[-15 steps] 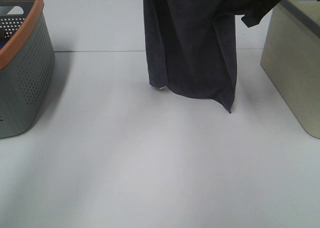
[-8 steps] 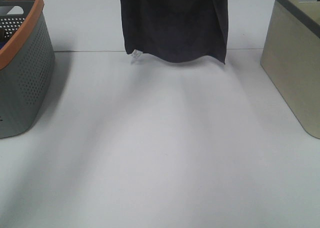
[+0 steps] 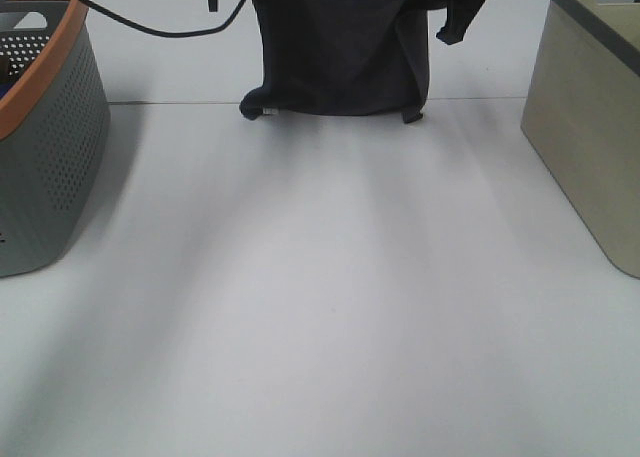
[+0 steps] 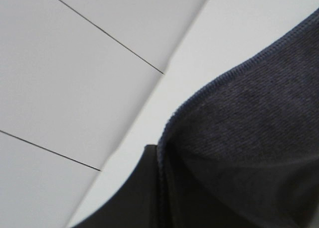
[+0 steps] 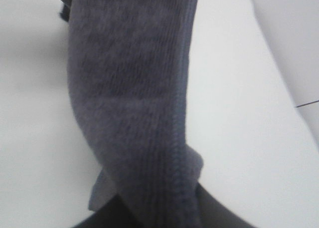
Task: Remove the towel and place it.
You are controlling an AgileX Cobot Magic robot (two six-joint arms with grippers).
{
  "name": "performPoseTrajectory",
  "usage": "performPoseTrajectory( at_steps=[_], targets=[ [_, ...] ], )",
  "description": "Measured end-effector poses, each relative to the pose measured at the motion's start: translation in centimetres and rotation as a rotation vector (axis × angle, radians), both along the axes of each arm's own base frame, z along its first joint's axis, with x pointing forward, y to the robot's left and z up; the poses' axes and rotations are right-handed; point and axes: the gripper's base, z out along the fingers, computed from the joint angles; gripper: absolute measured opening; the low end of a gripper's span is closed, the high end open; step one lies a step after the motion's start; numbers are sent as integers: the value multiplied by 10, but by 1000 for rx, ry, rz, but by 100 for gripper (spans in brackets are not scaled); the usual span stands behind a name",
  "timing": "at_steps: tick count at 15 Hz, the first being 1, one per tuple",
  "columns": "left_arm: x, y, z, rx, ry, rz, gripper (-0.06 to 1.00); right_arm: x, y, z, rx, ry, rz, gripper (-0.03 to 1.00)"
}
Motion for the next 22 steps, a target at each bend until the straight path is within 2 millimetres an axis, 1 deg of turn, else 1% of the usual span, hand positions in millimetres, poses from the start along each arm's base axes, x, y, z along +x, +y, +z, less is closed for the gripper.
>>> performPoseTrajectory(
  at_steps=[1, 3, 6, 7, 8, 9, 11, 13, 14, 16, 17, 19, 20, 22],
  targets=[
    [-5, -6, -10, 42, 102, -17, 0, -5, 1, -4, 0, 80, 15, 2],
    [-19, -10, -31, 144, 340, -42, 0, -19, 0, -15, -25, 292, 34, 2],
    [-41, -3, -55, 293, 678, -60, 0, -42, -1, -25, -20, 607, 2, 2],
    [-47, -1, -60, 339, 752, -74, 0, -48, -1, -27, -10, 685, -12, 2],
    [-52, 1, -63, 376, 812, -96, 0, -49, -1, -27, 10, 724, -47, 2],
    [-58, 2, -65, 418, 863, -130, 0, -51, -1, -30, 41, 764, -98, 2],
    [-69, 3, -69, 485, 960, -222, 0, -58, 0, -44, 57, 846, -143, 2],
    [-77, 2, -75, 528, 1040, -303, 0, -70, 4, -65, 35, 929, -140, 2],
    [-79, 2, -84, 550, 1071, -338, 0, -78, 7, -76, 18, 971, -135, 2],
    [-77, 1, -105, 577, 1114, -358, 0, -94, 13, -96, -12, 1057, -125, 2],
    [-77, 1, -111, 584, 1125, -363, 0, -101, 13, -104, -23, 1094, -124, 2],
    [-78, 1, -115, 583, 1137, -369, 0, -112, 13, -116, -37, 1155, -142, 2],
    [-81, 1, -120, 580, 1158, -369, 0, -117, 12, -122, -41, 1178, -152, 2],
    [-91, 6, -137, 591, 1235, -367, 0, -125, 11, -133, -43, 1197, -174, 2]
  ],
)
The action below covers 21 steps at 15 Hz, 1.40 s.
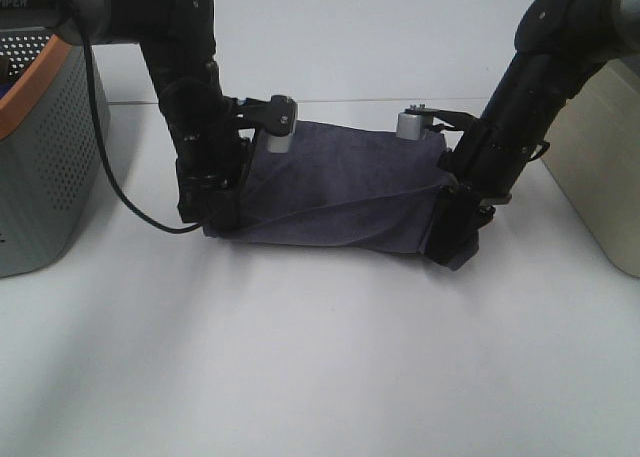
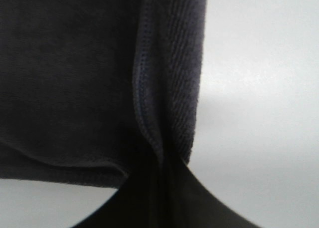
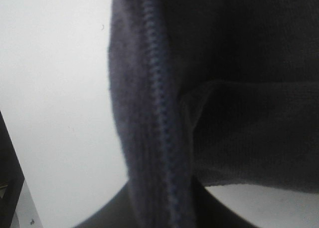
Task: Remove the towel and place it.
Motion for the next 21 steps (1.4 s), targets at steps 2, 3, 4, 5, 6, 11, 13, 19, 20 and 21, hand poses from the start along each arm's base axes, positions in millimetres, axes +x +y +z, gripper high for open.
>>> performPoseTrajectory(
  at_steps=[2, 3, 4, 5, 6, 11, 13, 19, 20, 21],
  targets=[
    [-7, 3, -10, 14, 43, 1, 1, -6, 2, -7, 3, 20, -10, 3],
    [-8, 3, -11, 14, 45, 2, 3, -8, 6, -8, -2, 25, -18, 4],
    [-8, 2, -11, 9, 48, 6, 6, -10, 13, -8, -7, 34, -32, 10],
    [-8, 1, -11, 0, 55, 25, 12, -10, 15, -8, -14, 41, -48, 15],
    [-8, 1, -10, -5, 59, 35, 16, -12, 18, -8, -27, 59, -86, 27],
    [-9, -3, -10, -30, 89, 127, 57, -17, 20, -6, -104, 191, -281, 83],
    [-10, -2, -5, -30, 90, 168, 58, -14, 21, 0, -120, 204, -343, 84],
    [-15, -3, 45, -97, 42, 318, 58, -20, 21, 78, -54, 98, -517, 84],
    [-16, -3, 56, -109, 26, 334, 58, -23, 20, 95, -34, 66, -533, 84],
    [-18, -2, 68, -123, 8, 344, 58, -28, 19, 111, -14, 31, -542, 84]
  ],
)
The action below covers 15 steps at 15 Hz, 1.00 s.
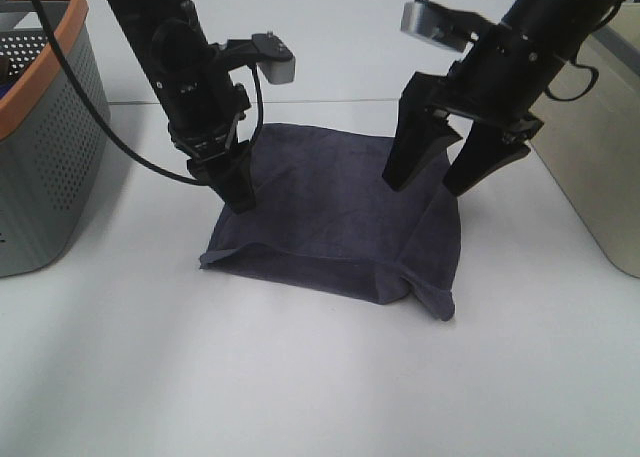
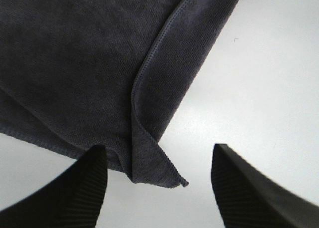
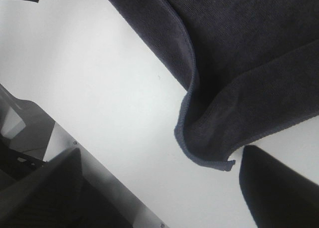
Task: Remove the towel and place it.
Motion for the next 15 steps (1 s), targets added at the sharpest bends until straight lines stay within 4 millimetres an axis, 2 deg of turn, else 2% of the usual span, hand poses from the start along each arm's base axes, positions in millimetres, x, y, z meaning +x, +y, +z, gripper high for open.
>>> performPoseTrajectory(
  at_steps=[3, 6, 8, 10, 11, 12, 13, 14, 15],
  targets=[
    [-6, 3, 44, -42, -60, 116, 58, -10, -2, 41, 29, -76, -59, 84],
    [-5, 10, 100, -88, -145, 387, 58, -10, -5, 95, 55, -186, -193, 84],
    [-6, 25, 133, -50, -257, 573, 58, -10, -15, 130, 10, -280, -314, 84],
    [-6, 50, 155, 15, -374, 770, 58, -8, -39, 152, -32, -349, -439, 84],
    [-5, 66, 164, 15, -401, 854, 58, -7, -48, 155, -35, -357, -471, 84],
    [-4, 87, 174, -2, -412, 933, 58, -6, -79, 162, -46, -371, -570, 84],
    [-3, 108, 181, -23, -410, 1002, 58, -6, -89, 163, -55, -376, -600, 84],
    [-1, 133, 187, -42, -405, 1073, 58, -7, -117, 167, -81, -394, -675, 84],
    [-1, 156, 191, -52, -400, 1132, 58, -11, -136, 171, -109, -416, -711, 84]
  ],
)
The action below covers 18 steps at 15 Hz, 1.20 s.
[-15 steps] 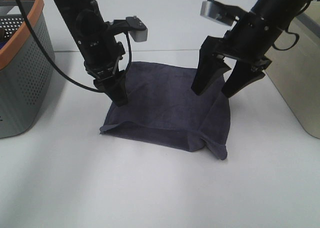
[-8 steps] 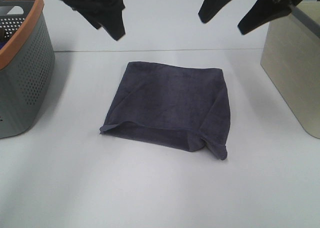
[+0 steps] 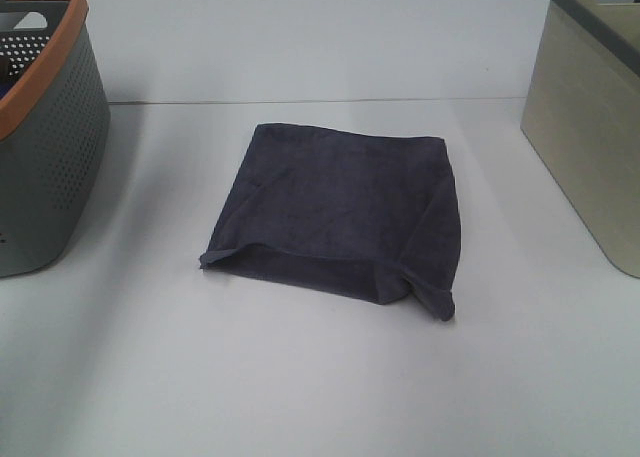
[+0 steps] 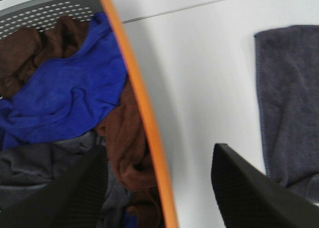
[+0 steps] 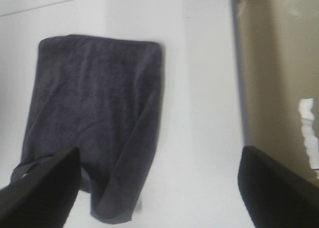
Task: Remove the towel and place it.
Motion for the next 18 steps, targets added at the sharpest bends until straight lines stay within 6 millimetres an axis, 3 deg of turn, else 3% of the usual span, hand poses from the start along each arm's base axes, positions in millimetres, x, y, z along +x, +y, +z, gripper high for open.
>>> performPoseTrajectory(
  at_steps=[1, 3, 5, 7, 10, 12, 13, 16, 18],
  targets=[
    [-3, 21, 1, -17, 7, 50, 58, -8, -10, 3, -35, -12, -15, 84],
    [-25, 56, 2, -19, 28, 129, 58, -40, -11, 7, -73, -20, -13, 83],
    [-66, 75, 6, -20, 44, 185, 58, -89, -7, 9, -78, -35, -13, 83],
    [-118, 80, 8, 2, 41, 206, 58, -139, -3, 4, -84, -57, -15, 83],
    [-181, 78, -5, 9, 26, 218, 58, -207, 4, -6, -89, -124, -17, 83],
    [-219, 78, -13, 25, -15, 221, 58, -235, 6, -13, -92, -167, -20, 83],
    [-225, 78, -15, 33, -33, 222, 58, -252, 7, -20, -101, -194, -22, 83],
    [-265, 76, -29, 34, -218, 211, 58, -282, 6, -49, -146, -205, -36, 83],
    [-300, 74, -50, 30, -328, 202, 58, -303, 7, -75, -183, -229, -21, 83]
  ],
)
